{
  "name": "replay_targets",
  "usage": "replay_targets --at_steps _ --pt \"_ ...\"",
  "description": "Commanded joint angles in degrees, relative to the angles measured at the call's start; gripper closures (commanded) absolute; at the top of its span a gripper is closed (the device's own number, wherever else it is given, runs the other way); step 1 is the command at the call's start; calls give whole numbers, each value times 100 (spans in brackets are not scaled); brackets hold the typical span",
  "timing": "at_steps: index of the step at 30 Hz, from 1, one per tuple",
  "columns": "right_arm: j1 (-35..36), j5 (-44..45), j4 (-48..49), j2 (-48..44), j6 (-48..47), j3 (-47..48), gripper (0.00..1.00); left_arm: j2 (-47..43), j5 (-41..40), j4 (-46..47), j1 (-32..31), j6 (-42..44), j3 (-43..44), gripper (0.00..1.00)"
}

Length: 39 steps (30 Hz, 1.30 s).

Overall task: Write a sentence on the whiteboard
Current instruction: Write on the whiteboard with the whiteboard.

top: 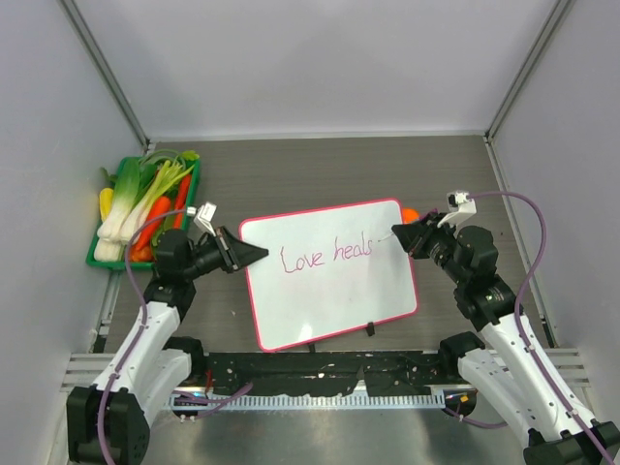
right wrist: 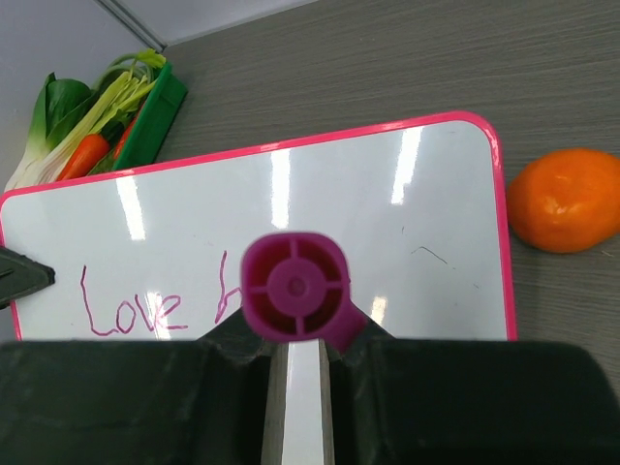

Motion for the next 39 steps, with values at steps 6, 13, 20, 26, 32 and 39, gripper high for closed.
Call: replay_targets --at_steps 6,13,20,26,32,39 --pt "-25 38 284 27 -121 234 99 -345 -1962 -1387 132 1288 49 88" --pt "-16 38 284 18 -121 208 99 -539 -2420 -1589 132 1420 101 52" --pt "-16 56 284 -26 -112 199 99 -512 -2341 -1659 123 1420 233 33" --pt "-25 47 284 -35 -112 225 99 -933 -2305 -1879 132 1174 119 27" --pt "-25 56 425 71 -138 173 99 -1303 -2218 -1870 123 655 -188 26" --pt "-16 161 460 45 -243 94 99 -1268 -2086 -1449 123 602 -417 26"
